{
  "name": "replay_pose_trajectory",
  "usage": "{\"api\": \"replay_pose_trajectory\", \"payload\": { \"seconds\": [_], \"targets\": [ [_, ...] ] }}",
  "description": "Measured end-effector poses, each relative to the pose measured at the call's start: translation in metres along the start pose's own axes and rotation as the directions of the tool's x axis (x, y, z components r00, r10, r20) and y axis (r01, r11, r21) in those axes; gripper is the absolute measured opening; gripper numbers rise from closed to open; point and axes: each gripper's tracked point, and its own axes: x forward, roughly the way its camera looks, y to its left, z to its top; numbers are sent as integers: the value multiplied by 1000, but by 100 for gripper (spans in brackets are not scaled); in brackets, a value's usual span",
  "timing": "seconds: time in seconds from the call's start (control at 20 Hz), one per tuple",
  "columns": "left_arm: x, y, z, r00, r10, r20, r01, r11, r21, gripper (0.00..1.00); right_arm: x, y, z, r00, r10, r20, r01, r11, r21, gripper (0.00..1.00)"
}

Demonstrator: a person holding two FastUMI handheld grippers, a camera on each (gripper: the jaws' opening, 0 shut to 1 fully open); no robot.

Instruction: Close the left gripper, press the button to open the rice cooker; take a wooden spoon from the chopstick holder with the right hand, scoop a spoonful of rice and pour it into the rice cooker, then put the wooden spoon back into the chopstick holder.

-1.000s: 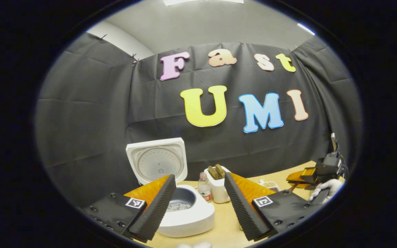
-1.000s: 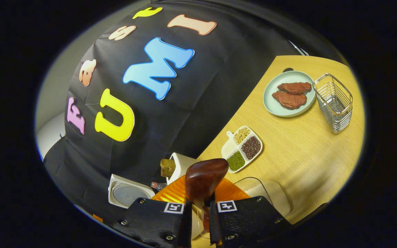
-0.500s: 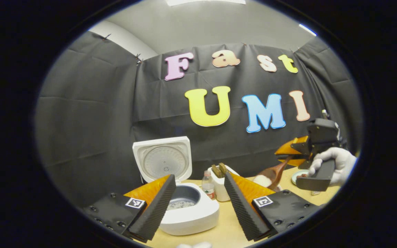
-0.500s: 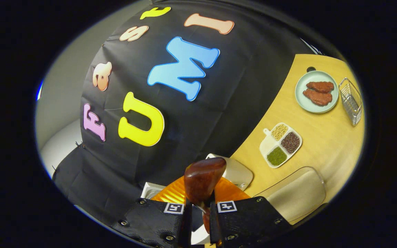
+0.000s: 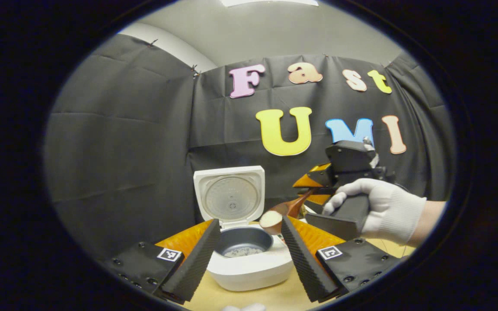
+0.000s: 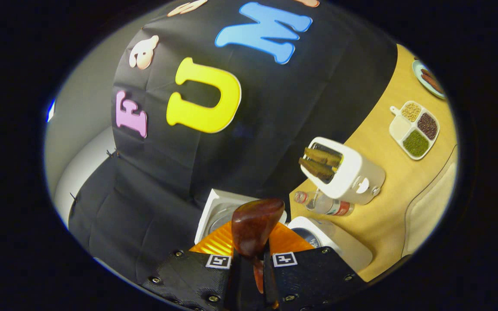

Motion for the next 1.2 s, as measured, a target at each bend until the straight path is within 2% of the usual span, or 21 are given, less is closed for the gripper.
{"api": "replay_pose_trajectory", "payload": {
  "seconds": [0.2, 0.4, 0.55, 0.65, 0.75, 0.9, 1.0, 1.15, 1.2],
  "targets": [
    [-2, 24, -14, 998, 62, -23, -62, 998, 10, 99, 56, -3, -45, 998, -20, -62, 15, 998, -65, 20],
    [-1, 38, -17, 994, 100, -33, -99, 995, 10, 99, 77, -9, -59, 997, -55, -56, 43, 980, -194, 20],
    [-3, 44, -21, 992, 121, -38, -120, 993, 13, 97, 88, -19, -65, 996, -81, -44, 64, 951, -302, 20],
    [-5, 45, -23, 991, 128, -41, -127, 992, 19, 99, 91, -25, -65, 994, -105, -11, 92, 912, -401, 20],
    [-8, 45, -23, 991, 132, -38, -131, 991, 31, 99, 91, -24, -68, 995, -102, 19, 97, 854, -511, 20],
    [-11, 43, -24, 991, 127, -36, -125, 991, 39, 99, 90, -17, -77, 995, -91, 52, 102, 733, -673, 20],
    [-11, 41, -22, 992, 126, -32, -124, 991, 39, 99, 91, -11, -83, 995, -67, 68, 95, 629, -771, 20],
    [-13, 40, -19, 992, 125, -25, -124, 992, 29, 99, 94, -3, -96, 997, -20, 72, 73, 457, -886, 20],
    [-15, 40, -20, 992, 122, -25, -121, 992, 28, 99, 95, -2, -98, 997, -12, 82, 80, 389, -918, 20]
  ]
}}
